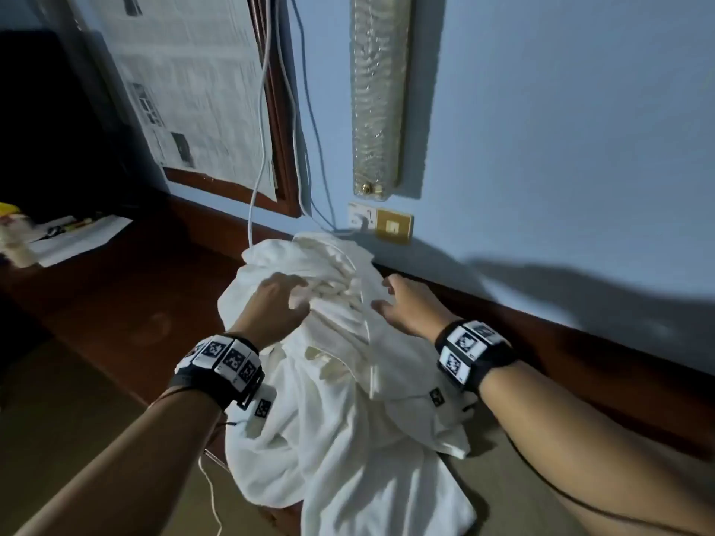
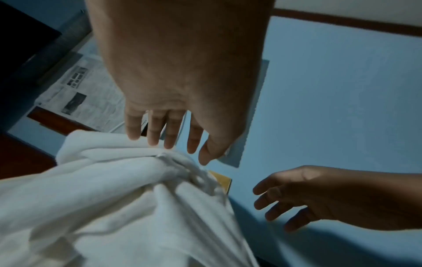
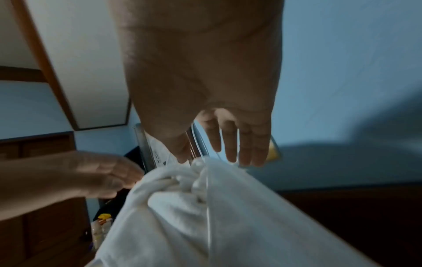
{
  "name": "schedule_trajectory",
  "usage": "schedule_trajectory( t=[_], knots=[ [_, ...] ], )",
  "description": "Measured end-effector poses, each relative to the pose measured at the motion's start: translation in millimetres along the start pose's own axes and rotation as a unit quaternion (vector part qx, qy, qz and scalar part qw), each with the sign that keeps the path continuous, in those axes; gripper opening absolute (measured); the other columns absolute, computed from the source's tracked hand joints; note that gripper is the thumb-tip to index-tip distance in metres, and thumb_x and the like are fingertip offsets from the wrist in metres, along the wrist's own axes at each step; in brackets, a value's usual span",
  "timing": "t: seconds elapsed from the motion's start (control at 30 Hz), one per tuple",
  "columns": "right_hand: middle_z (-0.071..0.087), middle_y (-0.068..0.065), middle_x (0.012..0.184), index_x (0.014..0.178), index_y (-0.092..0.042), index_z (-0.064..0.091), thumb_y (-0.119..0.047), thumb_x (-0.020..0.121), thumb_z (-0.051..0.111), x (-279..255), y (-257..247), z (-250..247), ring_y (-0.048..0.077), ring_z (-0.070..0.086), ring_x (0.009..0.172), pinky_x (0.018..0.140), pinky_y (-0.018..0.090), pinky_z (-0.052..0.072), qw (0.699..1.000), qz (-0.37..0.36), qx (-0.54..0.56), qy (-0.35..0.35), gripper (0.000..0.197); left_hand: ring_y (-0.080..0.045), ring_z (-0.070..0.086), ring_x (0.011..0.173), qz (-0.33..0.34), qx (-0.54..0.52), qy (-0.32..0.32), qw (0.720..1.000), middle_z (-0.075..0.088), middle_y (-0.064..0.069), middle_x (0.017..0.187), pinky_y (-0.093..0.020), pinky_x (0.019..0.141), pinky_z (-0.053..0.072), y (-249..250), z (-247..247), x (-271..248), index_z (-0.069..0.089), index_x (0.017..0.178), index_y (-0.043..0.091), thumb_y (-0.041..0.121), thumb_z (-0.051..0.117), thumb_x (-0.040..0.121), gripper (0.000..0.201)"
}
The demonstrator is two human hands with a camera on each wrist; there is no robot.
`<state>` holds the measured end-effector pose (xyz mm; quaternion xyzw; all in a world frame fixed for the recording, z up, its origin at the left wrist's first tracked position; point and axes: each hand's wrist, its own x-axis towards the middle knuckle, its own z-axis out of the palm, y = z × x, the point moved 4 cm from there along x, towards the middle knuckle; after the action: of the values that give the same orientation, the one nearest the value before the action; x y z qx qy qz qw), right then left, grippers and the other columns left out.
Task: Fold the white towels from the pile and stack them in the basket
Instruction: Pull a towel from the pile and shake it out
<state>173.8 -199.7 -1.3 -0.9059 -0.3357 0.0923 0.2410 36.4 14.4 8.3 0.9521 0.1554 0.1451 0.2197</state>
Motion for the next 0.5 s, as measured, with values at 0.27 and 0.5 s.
schedule_trajectory(
  t=[0.27,0.5],
  knots=[
    [0.062,0.013,0.121,0.13,-0.011,0.061,-0.021,0.107,0.044,45.8,-8.6,84.7,0.036,0.061,0.115,0.086,0.033,0.041,0.996,0.038,-0.083,-0.021,0.03,-0.036,0.021,0.152,0.051,0.098,-0.036,0.993,0.029,-0.014,0.163,-0.057,0.122,0.023,-35.3,7.4,96.5,0.04,0.154,0.024,0.051,0.073,0.086,0.081],
    [0.066,-0.003,0.078,0.084,-0.017,0.057,-0.021,0.107,0.051,-38.5,30.4,1.2,0.012,0.063,0.075,0.071,0.034,0.044,0.993,0.067,0.07,0.06,0.024,-0.025,-0.002,0.16,0.157,0.141,-0.192,0.958,0.003,0.001,0.174,-0.06,0.127,0.001,-1.4,42.3,141.6,0.004,0.164,0.038,0.067,0.078,0.075,0.12]
  ],
)
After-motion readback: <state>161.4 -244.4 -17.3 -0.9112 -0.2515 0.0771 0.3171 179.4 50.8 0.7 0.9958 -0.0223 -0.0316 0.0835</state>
